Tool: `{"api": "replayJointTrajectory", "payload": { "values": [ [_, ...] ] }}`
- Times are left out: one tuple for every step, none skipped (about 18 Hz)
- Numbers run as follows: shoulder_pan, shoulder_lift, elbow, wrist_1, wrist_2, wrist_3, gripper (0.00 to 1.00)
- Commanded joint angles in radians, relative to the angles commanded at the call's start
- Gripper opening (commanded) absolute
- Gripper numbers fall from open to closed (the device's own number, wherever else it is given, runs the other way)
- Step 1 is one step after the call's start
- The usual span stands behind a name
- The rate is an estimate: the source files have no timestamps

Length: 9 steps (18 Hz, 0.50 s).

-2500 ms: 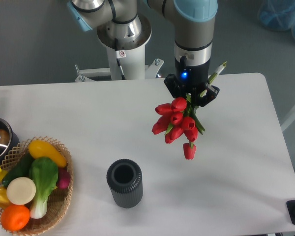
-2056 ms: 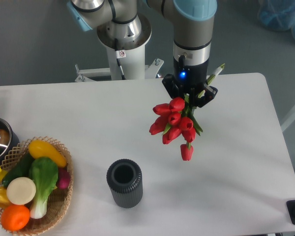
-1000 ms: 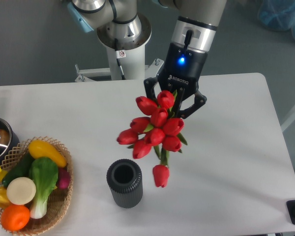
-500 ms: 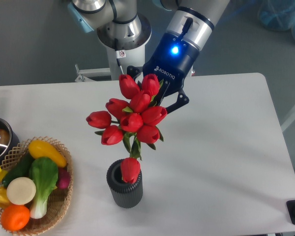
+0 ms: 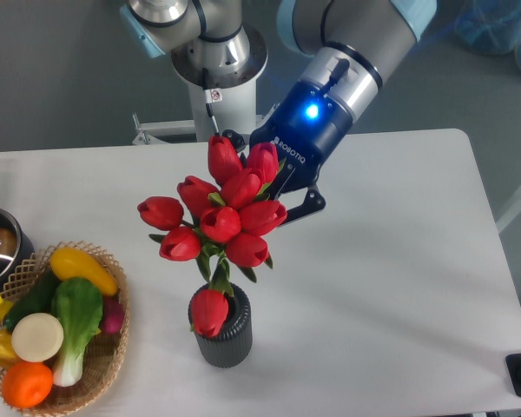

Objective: Insert the flowers into the vase
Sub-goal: 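Lower the tulip stems down into the black vase opening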

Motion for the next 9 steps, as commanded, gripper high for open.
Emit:
{"api": "replayJointTrajectory", "payload": {
  "values": [
    [0.000, -0.011, 0.000, 0.006, -0.014, 0.005, 0.00],
    [0.000, -0.017, 0.000, 0.012, -0.029, 0.012, 0.00],
    [0.000, -0.025, 0.000, 0.012, -0.048, 0.023, 0.00],
    [0.000, -0.032, 0.000, 0.014, -0.066, 0.031, 0.01],
    [0.000, -0.041, 0.000, 0.015, -0.083, 0.035, 0.01],
    [-0.002, -0.052, -0.002, 0.017, -0.098, 0.041, 0.02],
    [-0.002, -0.064, 0.000, 0.017, -0.114, 0.055, 0.02],
    [-0.003, -0.075, 0.000, 0.017, -0.124, 0.075, 0.03],
    [-0.006, -0.080, 0.000, 0.017, -0.129, 0.087, 0.04]
  ]
}}
